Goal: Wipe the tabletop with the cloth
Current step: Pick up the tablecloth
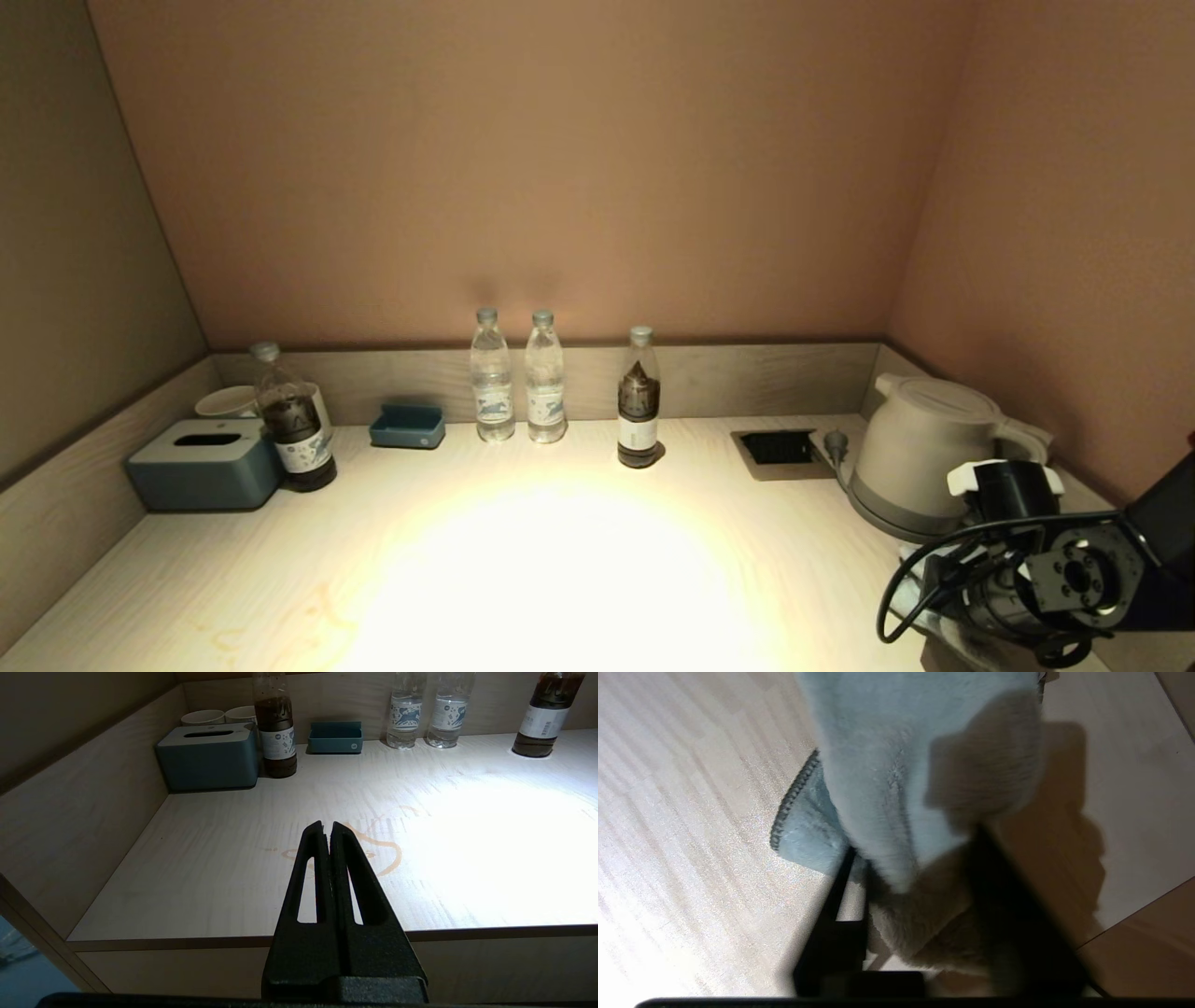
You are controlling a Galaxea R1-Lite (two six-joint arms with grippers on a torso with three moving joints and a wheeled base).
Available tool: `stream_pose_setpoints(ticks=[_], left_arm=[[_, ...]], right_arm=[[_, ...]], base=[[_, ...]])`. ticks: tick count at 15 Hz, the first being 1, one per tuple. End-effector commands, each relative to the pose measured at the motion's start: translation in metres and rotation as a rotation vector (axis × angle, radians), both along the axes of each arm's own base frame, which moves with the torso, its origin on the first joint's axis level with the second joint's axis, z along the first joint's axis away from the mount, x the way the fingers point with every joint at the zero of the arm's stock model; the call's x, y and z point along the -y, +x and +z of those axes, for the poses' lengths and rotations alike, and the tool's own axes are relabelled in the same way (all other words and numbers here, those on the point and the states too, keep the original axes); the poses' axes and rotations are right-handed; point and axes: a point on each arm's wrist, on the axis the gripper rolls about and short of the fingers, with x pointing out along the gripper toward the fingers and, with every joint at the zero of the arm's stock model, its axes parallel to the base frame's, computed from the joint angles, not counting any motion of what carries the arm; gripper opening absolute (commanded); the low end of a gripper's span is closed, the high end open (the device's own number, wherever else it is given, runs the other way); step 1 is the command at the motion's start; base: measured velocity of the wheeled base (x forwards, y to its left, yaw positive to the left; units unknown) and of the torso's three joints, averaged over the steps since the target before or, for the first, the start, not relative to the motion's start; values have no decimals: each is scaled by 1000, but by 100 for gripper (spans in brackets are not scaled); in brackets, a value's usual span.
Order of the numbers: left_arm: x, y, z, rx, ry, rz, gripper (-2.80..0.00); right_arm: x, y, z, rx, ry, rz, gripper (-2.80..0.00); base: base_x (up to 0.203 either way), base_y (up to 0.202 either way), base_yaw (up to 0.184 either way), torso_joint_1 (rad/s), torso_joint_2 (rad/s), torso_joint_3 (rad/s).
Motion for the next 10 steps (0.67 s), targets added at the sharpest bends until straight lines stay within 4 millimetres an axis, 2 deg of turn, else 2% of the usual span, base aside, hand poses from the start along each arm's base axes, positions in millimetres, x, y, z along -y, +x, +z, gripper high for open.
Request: stream_pose_setpoints(ticks=[1,6,10], left_arm=[[0,0,0,0,0,0,-280],[0,0,0,0,0,0,-280],[0,0,0,0,0,0,-280]], right_arm=[[0,0,-1,-2,1,-2,-280],[-1,-2,10,41,-3,0,-280],[-19,-21,71,282,-2,99,-280]], base=[[0,0,0,0,0,0],[0,0,0,0,0,0],[0,0,0,0,0,0]])
